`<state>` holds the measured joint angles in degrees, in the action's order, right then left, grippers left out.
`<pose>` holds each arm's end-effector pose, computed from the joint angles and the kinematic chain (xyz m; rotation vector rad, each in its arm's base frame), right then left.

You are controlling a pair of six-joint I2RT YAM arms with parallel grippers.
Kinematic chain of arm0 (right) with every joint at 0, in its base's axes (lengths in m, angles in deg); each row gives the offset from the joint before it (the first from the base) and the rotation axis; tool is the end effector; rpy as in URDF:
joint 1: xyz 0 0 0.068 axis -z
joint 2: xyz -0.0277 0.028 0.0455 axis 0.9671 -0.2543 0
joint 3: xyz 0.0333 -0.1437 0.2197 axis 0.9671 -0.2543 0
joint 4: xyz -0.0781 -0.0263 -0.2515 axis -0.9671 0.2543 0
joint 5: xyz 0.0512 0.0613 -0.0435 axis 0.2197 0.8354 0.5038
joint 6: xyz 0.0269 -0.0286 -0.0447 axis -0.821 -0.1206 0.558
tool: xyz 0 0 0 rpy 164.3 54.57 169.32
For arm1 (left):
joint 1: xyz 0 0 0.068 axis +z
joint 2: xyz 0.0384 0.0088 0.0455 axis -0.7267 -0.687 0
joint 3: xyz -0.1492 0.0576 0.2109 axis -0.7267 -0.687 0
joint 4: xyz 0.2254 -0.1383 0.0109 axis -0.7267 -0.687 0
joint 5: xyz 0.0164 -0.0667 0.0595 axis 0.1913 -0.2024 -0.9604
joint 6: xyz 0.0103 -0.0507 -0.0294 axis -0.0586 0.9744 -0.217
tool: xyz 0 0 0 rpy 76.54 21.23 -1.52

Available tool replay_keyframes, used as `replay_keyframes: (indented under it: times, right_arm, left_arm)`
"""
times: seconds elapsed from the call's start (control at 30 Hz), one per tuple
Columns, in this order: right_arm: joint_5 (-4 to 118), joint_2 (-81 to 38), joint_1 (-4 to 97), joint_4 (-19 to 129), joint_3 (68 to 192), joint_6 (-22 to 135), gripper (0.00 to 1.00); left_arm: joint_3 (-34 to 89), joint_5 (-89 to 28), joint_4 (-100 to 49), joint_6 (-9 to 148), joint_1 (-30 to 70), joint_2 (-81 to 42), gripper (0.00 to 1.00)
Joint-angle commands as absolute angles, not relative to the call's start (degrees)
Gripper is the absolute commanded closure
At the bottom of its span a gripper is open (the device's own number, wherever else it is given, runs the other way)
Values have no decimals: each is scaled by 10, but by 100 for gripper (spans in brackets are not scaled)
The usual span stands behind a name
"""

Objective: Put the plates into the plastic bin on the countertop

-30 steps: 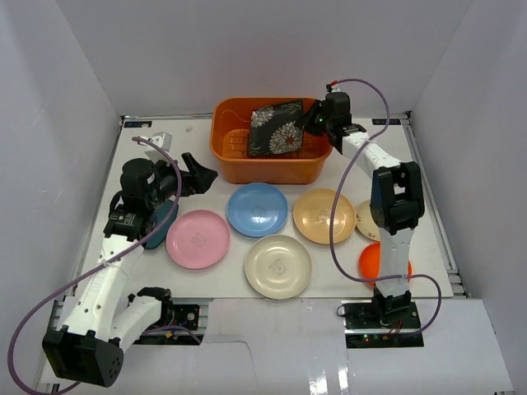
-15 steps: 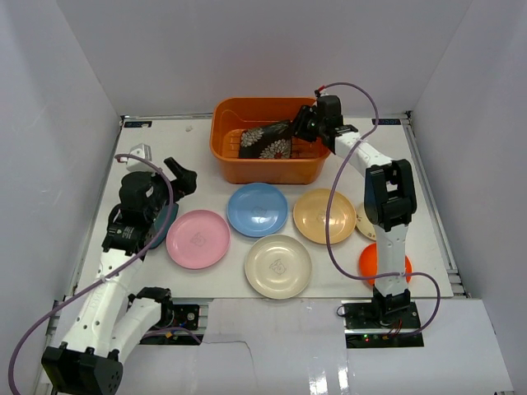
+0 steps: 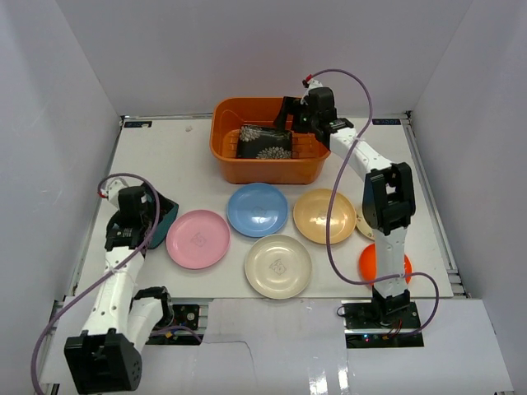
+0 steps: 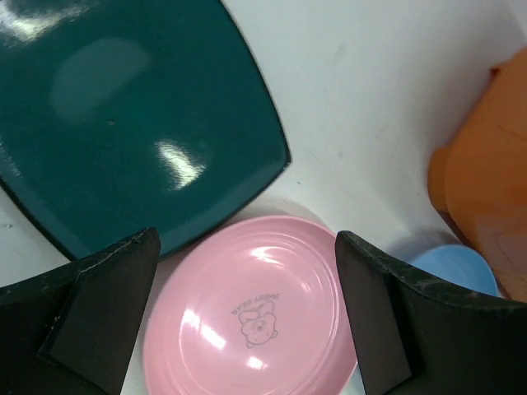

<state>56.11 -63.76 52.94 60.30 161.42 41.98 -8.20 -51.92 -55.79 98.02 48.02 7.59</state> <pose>0.4821 0.2033 0.2717 -0.0884 2.0076 0.6055 0.1931 0.0146 0.2365 -0.9093 2.0613 -0.1019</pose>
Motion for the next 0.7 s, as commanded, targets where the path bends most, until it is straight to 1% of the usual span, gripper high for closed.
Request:
replay_keyframes:
  times: [0.0,0.03,0.07,0.1,0.13,0.2,0.23,0.3,0.33,0.37,0.4,0.43,0.5,0.57,0.6,0.63,0.67]
  right_arm:
    - [549,-533,509,576,1606,488,4]
    - [556,-518,501,567,1594,495,8]
    - [582,-492,493,556,1564,501,10]
    - [597,-481,473,548,1551,504,13]
    - [613,-472,463,530,1541,504,20]
    - [666,-460,424,524,1526,502,26]
    - [676,-459,410,517,1522,499,34]
    - [694,-462,364,507,1516,498,47]
    - [708,-467,349,493,1516,485,57]
    - [716,-485,335,486,1517,477,60]
    - [726,-497,312,482,1527,464,69]
    - [727,-512,300,481,1536,459,71]
    - [723,-561,269,502,1579,458,71]
    - [711,-606,251,516,1606,454,66]
    - [709,-618,237,517,1625,451,58]
    - [706,-631,230,516,1634,446,44]
    - [702,-655,224,515,1643,438,40]
  left_arm:
    - [-84,-406,-517,986,548,86,2]
    - [-78,-390,-508,983,549,104,2]
    - [-70,-339,-493,971,549,112,2]
    - [-47,-318,-488,965,549,118,2]
    - [-33,-300,-487,960,548,129,2]
    - [-2,-250,-487,936,549,137,2]
    - [25,-235,-487,928,548,139,2]
    - [47,-211,-496,920,547,142,2]
    - [62,-208,-496,919,544,144,2]
    - [69,-208,-495,917,543,148,2]
    - [86,-212,-496,909,541,150,2]
    - [97,-217,-496,904,540,151,2]
    - [120,-228,-500,890,534,152,2]
    - [147,-232,-497,887,516,152,2]
    - [151,-224,-493,883,510,151,2]
    - [152,-198,-487,882,500,149,2]
    - [149,-181,-469,881,494,151,2]
